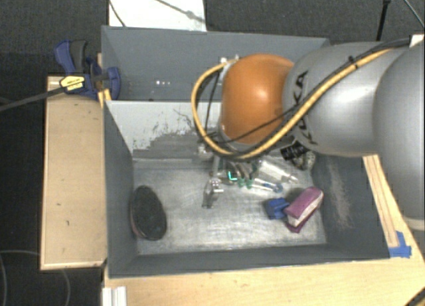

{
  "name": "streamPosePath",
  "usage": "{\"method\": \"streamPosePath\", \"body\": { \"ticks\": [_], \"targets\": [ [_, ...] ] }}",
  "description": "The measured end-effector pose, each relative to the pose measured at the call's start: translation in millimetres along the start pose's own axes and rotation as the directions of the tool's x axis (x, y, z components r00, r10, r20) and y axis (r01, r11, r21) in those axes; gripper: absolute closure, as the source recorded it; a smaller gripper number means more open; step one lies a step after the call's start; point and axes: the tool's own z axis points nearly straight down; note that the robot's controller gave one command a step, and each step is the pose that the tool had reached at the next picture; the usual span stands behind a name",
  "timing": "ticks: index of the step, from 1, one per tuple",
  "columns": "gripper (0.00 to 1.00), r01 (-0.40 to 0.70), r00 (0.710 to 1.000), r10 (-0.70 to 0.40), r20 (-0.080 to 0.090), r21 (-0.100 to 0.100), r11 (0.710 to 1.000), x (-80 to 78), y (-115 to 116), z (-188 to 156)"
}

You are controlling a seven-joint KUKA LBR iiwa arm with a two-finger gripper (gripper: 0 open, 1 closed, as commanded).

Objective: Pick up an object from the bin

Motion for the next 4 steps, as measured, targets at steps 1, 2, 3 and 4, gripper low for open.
{"method": "streamPosePath", "body": {
  "ticks": [1,2,3,4],
  "targets": [
    [0.00,0.167,0.986,-0.167,0.010,0.000,0.986,-33.5,-9.1,90.1],
    [0.00,-0.012,1.000,0.012,0.005,0.003,1.000,-26.2,-105.6,59.4],
    [0.00,0.135,0.991,-0.135,0.005,0.003,0.991,-11.3,-204.8,52.4],
    [0.00,0.291,0.957,-0.291,0.011,0.004,0.957,0.8,-219.5,71.0]
  ]
}}
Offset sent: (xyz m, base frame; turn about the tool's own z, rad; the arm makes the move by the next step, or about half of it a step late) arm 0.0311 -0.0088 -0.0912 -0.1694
